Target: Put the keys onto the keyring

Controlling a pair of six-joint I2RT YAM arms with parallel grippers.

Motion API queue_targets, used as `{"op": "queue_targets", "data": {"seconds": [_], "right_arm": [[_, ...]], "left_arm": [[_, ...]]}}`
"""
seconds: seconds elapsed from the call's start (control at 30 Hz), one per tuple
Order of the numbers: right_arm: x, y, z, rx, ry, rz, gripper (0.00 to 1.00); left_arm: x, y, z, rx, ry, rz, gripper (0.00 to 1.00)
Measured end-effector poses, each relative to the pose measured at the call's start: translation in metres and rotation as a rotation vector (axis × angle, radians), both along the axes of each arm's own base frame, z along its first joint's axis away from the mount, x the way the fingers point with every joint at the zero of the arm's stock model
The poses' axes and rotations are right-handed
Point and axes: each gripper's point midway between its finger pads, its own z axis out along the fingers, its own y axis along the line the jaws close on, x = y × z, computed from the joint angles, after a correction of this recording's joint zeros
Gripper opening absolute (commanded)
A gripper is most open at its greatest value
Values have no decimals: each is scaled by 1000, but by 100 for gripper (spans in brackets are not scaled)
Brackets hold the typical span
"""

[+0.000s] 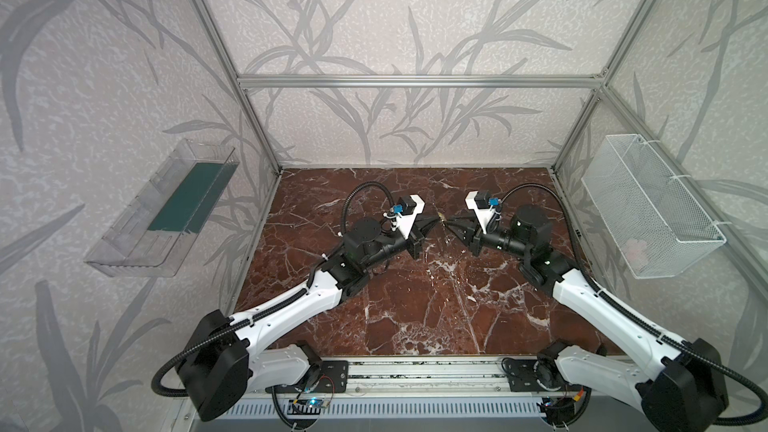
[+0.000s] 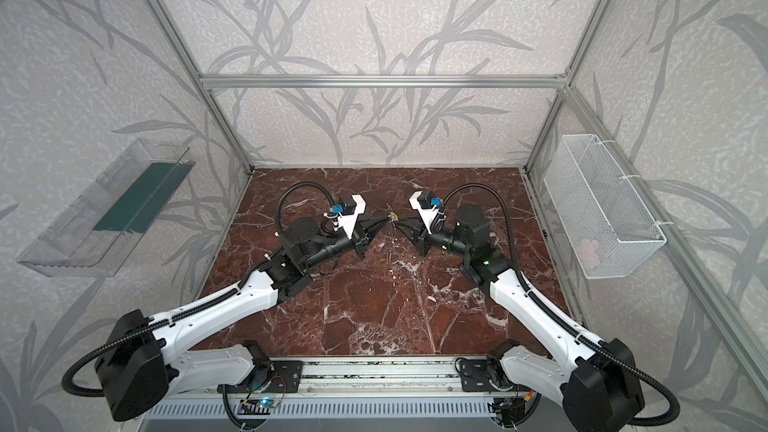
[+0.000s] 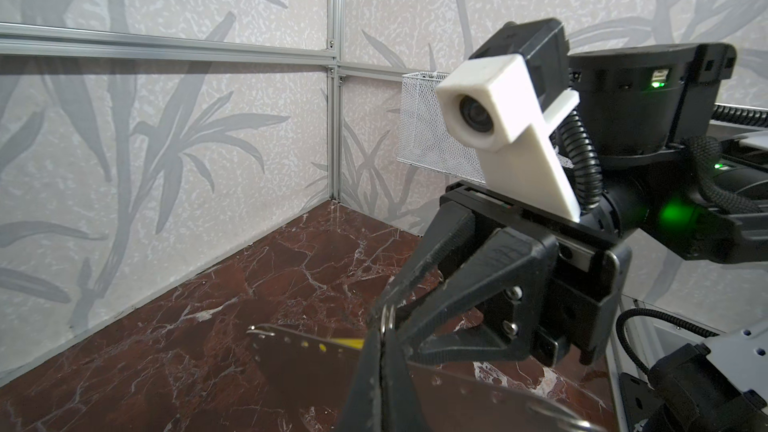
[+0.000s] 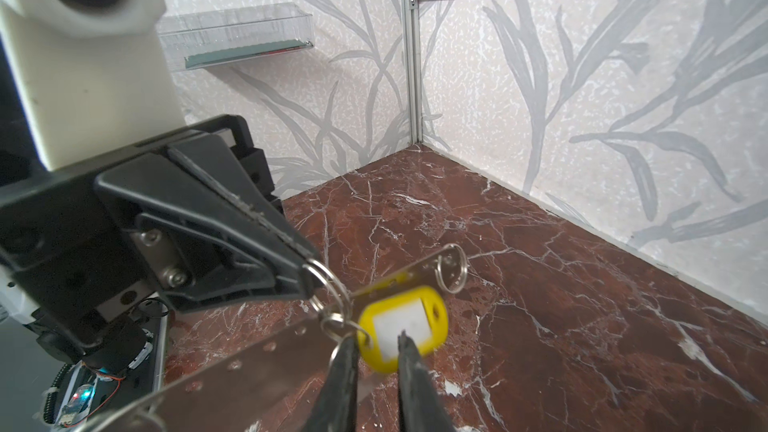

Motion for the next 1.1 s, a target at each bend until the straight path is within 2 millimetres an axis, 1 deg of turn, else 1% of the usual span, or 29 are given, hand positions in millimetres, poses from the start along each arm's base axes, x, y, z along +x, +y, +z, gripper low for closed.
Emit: {"op": "queue_targets", "data": {"seconds": [0.2,0.47,0.53,0.8,0.9,1.1], "right_arm": [[-7,12,-7,-7,19,45,15],[-15,26,-16,-24,35,95,14],[-15,27,-16,-27,33,99,17],[-16,25,-18,-51,13,92,35],[-19,21,-16,-66,-7,80,38],[-25,13,-8,-89,-54,65,39]], "left_arm": [[2,-1,-7,-10,25,-3,0],[0,-2,-6,-37,27,-16,0],[-1,-1,-6,-43,24,-20,0],[-6,2,-9,-62,19,-26,0],[-8,3,-10,-71,15,-30,0],[-13,6,-11,-83,5,-40,0]]}}
